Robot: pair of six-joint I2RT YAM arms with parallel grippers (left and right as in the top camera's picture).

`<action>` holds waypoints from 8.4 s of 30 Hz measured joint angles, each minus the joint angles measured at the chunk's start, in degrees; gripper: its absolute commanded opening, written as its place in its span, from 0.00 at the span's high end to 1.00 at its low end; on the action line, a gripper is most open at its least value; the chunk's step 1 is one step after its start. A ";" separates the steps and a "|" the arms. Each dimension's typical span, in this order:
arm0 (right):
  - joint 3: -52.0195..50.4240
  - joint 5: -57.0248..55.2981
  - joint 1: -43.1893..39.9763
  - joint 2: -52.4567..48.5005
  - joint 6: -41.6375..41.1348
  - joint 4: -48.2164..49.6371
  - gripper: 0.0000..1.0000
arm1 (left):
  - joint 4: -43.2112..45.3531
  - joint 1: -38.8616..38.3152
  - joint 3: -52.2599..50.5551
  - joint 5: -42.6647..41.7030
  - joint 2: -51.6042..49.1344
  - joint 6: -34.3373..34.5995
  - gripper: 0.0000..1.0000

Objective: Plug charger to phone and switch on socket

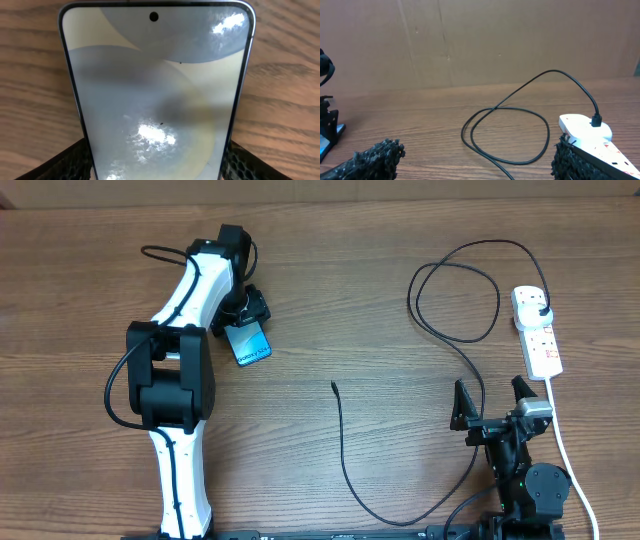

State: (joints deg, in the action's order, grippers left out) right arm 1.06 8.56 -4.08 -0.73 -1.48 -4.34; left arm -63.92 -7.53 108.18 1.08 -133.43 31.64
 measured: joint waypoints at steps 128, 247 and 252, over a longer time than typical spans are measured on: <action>0.00 -0.02 0.00 0.00 -0.02 0.02 0.00 | -5.05 1.42 18.58 -82.09 -0.02 25.20 0.96; 52.78 45.07 5.03 -90.40 -31.04 -10.21 0.00 | -14.84 -9.64 18.69 -32.35 -0.02 43.45 0.96; 52.78 42.29 10.03 -90.40 -32.76 -9.81 0.00 | -12.24 -11.65 18.69 -32.39 -0.02 45.16 0.96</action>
State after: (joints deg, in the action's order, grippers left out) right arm 53.84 50.85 5.96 -91.13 -34.24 -14.15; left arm -76.16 -19.18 126.87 -31.31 -133.45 76.79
